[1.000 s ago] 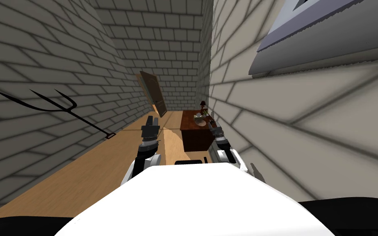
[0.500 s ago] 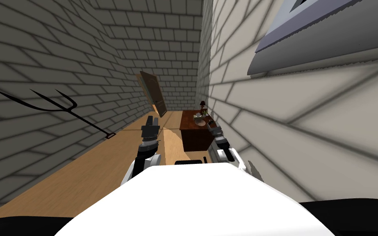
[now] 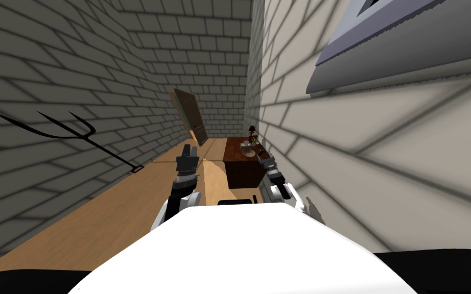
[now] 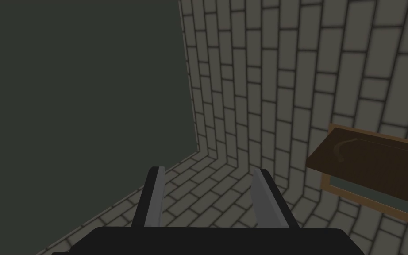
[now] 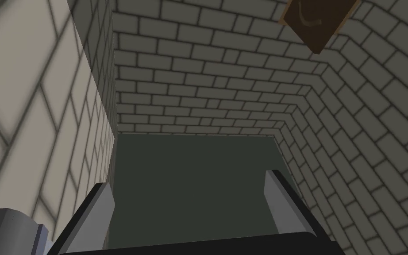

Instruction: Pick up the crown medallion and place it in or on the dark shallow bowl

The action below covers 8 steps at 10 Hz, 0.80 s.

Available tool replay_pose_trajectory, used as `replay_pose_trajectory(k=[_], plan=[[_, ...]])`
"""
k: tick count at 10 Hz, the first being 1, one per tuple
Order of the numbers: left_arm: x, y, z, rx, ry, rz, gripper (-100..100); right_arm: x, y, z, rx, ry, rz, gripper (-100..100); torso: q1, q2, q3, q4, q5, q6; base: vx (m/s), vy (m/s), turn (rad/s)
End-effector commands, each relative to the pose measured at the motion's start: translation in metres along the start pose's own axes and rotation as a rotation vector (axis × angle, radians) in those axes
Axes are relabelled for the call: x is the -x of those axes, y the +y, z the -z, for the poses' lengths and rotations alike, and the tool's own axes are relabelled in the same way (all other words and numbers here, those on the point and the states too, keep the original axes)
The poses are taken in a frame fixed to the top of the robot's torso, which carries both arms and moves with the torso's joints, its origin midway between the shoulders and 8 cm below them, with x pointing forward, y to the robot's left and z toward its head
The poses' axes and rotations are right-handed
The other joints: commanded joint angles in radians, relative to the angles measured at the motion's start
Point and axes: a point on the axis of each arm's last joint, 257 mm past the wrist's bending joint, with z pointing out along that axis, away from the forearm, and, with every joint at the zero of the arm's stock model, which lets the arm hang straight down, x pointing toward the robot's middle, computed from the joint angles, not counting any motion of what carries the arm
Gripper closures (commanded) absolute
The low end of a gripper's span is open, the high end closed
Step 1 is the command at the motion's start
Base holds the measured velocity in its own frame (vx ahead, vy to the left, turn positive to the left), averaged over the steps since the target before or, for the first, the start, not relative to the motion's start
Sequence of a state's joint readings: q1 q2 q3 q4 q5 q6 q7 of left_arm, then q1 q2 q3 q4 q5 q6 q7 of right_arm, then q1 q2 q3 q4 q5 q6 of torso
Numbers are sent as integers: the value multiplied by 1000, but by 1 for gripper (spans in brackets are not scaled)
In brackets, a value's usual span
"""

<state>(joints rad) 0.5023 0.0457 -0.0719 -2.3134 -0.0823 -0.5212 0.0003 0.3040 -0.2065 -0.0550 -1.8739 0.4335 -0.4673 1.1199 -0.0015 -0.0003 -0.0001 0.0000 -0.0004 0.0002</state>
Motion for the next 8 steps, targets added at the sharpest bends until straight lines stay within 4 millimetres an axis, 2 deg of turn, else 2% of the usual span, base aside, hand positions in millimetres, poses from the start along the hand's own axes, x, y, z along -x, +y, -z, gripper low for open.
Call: replay_pose_trajectory(k=[1,2,4,5,8], plan=[[0,0,0,0,0,0,0,-2,0,0,2,3,36,-100,0,0,0,0,0,0,0,-10,2],[0,0,0,0,0,0,0,-11,1,-1,13,22,113,-100,1,0,0,0,0,0,1,-21,-6],[0,0,0,0,0,0,0,-11,1,-1,13,22,145,-100,0,0,0,0,0,0,3,-19,0],[0,0,0,0,0,0,0,-20,2,-3,25,41,223,-100,1,0,0,0,0,0,6,-23,-10],[0,0,0,0,0,0,0,-29,3,-4,38,58,340,-100,-1,-1,0,0,0,0,11,-30,-4]])
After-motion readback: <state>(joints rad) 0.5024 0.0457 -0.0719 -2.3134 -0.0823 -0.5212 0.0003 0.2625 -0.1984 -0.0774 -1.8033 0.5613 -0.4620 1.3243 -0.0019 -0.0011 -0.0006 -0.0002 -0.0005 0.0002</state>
